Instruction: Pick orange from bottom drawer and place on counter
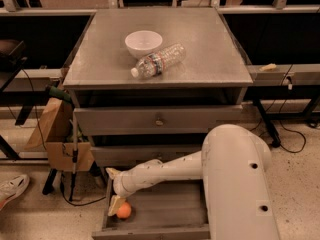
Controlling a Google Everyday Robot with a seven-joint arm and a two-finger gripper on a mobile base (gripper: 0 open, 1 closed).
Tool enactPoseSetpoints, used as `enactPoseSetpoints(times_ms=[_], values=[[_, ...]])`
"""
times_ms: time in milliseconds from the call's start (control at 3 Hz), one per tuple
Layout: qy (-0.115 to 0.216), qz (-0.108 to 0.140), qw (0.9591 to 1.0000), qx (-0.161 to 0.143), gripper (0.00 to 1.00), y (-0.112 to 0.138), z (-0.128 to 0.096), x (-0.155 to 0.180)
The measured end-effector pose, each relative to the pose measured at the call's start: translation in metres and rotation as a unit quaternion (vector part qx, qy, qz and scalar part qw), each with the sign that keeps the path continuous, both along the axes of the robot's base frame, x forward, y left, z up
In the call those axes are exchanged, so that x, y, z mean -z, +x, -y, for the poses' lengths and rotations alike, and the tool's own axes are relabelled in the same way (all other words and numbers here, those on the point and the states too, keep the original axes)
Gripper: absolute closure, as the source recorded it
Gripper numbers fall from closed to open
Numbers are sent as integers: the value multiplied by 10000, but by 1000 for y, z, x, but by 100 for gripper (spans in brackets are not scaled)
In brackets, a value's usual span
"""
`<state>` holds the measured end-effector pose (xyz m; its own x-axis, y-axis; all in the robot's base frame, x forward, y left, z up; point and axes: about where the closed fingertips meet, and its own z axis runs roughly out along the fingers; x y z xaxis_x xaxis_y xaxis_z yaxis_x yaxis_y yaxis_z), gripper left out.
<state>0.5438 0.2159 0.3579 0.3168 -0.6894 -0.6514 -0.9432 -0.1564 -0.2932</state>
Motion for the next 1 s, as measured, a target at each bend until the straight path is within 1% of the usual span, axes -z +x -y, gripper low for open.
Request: enactPoseSetpoints(times_ms=[333, 667, 1000], values=[[14, -5, 10000, 2, 0, 1, 0, 2], [190, -61, 9998, 26, 0, 13, 0, 25], [499, -226, 9983, 197, 0, 31, 12, 64]])
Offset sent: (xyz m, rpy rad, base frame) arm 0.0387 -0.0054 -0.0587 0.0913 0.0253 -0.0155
